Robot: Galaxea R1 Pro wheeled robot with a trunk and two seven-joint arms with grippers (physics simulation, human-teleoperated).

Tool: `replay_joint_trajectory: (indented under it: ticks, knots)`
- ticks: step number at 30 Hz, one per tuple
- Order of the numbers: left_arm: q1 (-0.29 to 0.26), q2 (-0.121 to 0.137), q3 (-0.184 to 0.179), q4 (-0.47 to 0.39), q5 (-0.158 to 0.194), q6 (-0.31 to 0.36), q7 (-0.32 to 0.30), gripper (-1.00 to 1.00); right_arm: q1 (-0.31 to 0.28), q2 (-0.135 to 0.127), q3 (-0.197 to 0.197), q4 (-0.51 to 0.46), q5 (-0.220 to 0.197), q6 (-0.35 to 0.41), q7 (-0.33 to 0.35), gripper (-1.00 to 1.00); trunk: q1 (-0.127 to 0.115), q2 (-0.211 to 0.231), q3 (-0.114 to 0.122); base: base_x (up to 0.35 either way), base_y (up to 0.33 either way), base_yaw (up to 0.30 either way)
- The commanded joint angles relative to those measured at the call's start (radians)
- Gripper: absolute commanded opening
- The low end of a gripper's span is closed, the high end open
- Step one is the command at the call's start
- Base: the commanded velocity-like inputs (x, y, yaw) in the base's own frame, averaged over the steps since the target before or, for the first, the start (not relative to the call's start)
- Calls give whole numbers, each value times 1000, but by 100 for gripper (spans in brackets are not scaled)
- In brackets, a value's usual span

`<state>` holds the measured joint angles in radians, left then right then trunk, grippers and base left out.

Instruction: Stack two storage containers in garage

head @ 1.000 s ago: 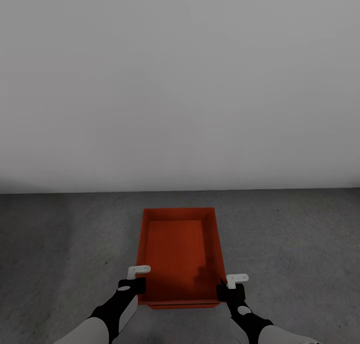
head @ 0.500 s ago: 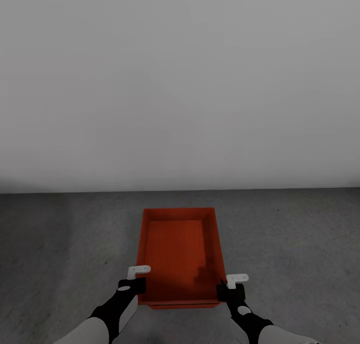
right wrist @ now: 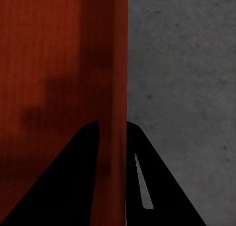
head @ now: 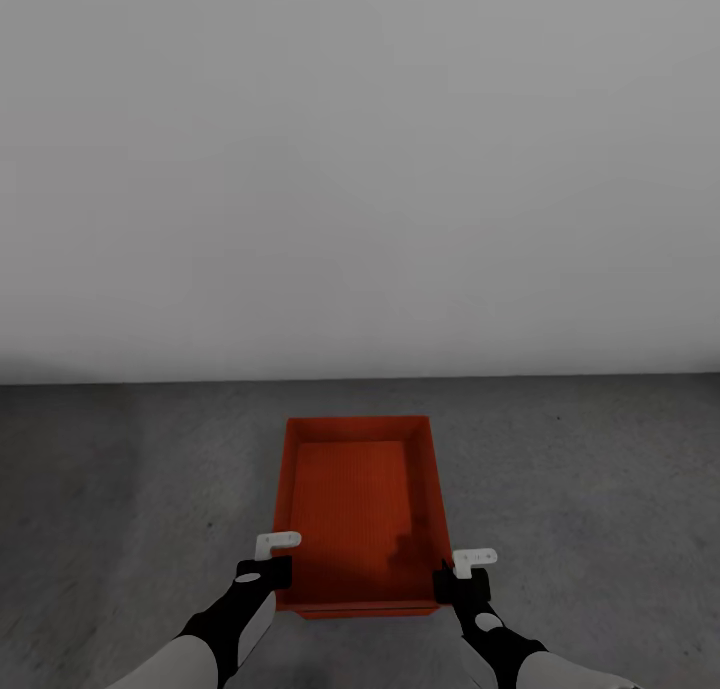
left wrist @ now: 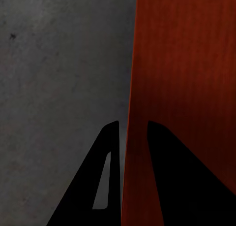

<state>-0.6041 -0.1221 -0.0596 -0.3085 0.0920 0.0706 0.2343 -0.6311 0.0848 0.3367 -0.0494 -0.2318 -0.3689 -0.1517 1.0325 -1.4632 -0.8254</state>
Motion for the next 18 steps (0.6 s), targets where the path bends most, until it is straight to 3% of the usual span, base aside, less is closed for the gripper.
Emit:
replay_joint_trajectory:
  ticks: [1, 18]
  knots:
    - [0, 1, 3, -4, 8, 6, 10, -100, -1, -3, -74, 2, -29, -8, -17, -100, 4, -8, -4, 0, 0, 0]
    - [0, 2, 3, -4, 8, 6, 10, -100, -1, -2, -74, 2, -29, -8, -17, -100, 69, -127, -57, 0, 0, 0]
